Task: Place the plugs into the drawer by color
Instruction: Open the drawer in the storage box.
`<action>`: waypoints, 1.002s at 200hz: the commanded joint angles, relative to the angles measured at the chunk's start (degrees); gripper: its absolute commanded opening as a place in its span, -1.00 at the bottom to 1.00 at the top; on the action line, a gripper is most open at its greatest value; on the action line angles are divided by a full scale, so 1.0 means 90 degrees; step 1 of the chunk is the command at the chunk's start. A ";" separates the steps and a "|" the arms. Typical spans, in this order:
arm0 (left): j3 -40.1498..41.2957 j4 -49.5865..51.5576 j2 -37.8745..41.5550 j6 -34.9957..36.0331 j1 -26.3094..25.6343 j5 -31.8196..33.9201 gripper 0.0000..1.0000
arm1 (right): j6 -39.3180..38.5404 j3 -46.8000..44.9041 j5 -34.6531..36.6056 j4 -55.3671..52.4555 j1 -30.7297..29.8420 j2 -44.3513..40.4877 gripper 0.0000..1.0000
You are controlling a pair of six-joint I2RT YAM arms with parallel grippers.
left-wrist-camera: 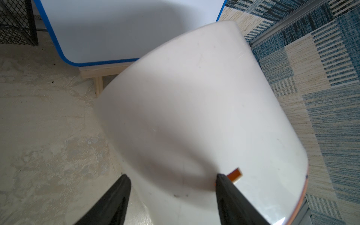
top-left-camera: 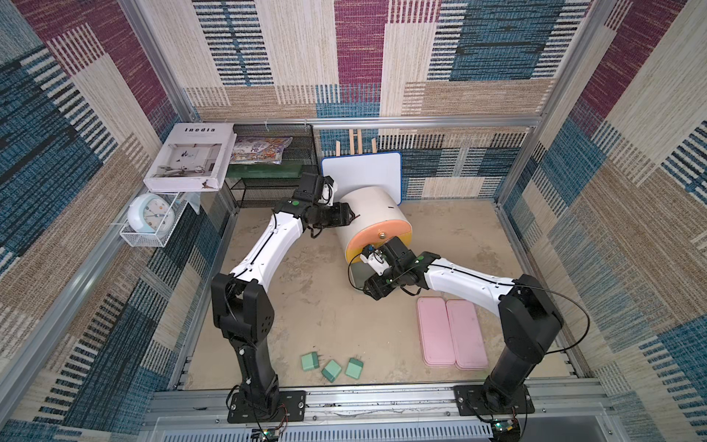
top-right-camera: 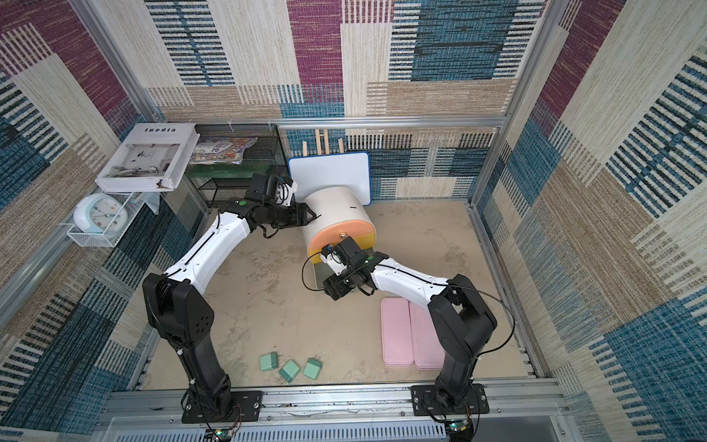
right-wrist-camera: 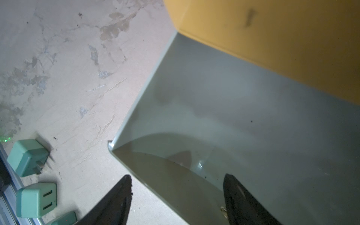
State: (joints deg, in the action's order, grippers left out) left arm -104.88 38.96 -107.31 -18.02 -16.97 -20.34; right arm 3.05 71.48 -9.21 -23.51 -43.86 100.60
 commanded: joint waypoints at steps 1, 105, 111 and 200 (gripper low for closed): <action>0.0023 0.0379 -0.0011 0.0039 -0.0009 0.0043 0.45 | -0.0473 0.0114 -0.0254 -0.0461 -0.0090 0.0068 0.56; 0.0014 0.0380 -0.0079 0.0049 -0.0009 0.0074 0.45 | -0.0769 -0.0084 -0.0060 -0.0700 -0.0341 -0.0070 0.50; 0.0015 0.0378 -0.0079 0.0049 -0.0009 0.0077 0.45 | -0.0768 -0.0114 -0.0060 -0.0694 -0.0349 -0.0097 0.49; 0.0024 0.0383 -0.0089 0.0039 -0.0009 0.0121 0.45 | -0.0681 -0.0367 -0.0045 -0.0690 -0.0381 -0.0425 0.46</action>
State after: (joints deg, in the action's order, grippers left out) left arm -104.88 39.03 -107.55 -18.00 -17.02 -21.15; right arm -4.03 68.45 -7.97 -25.36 -46.98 97.49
